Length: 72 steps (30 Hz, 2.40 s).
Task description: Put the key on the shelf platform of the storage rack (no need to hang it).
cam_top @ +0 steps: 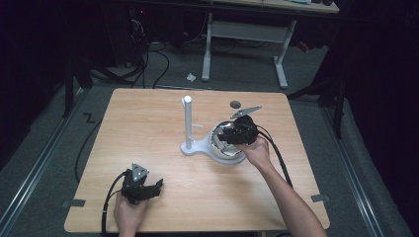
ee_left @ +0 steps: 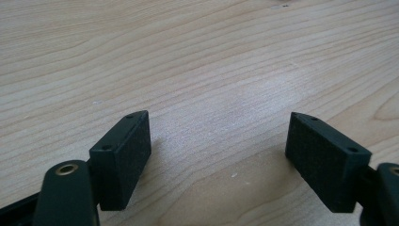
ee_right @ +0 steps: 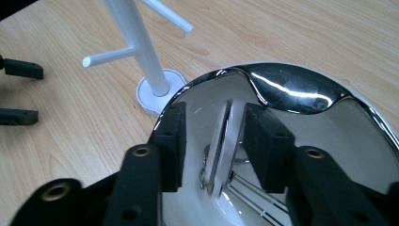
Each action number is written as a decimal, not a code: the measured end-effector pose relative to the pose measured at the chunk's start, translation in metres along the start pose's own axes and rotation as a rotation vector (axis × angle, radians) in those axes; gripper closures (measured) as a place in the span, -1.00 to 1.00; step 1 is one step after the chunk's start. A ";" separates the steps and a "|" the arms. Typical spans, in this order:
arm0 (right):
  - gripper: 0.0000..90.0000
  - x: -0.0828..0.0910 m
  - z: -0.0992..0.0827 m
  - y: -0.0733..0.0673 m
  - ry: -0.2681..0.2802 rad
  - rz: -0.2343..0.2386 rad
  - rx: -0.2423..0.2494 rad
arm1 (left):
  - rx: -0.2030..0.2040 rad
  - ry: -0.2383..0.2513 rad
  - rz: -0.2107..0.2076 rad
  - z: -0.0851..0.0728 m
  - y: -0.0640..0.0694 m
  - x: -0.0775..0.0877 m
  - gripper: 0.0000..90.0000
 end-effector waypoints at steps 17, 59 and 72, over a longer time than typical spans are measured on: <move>0.16 0.038 -0.009 0.009 0.100 -0.039 -0.031 | -0.004 -0.002 0.000 0.000 0.000 0.000 -0.48; 0.15 0.129 -0.064 0.035 0.258 -0.176 -0.129 | -0.006 -0.003 0.000 0.000 0.000 0.000 -0.48; 0.15 0.142 -0.082 0.029 0.286 -0.183 -0.148 | -0.006 -0.003 0.000 0.000 0.000 0.000 -0.48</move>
Point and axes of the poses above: each handheld gripper's, and its own axes: x roughly backward along the jaws, z roughly out of its top, y roughly to its right, the point moved 1 cm from there along -x, roughly forward along the jaws, and after that the axes turned 10 degrees about y, right-handed, at the moved point
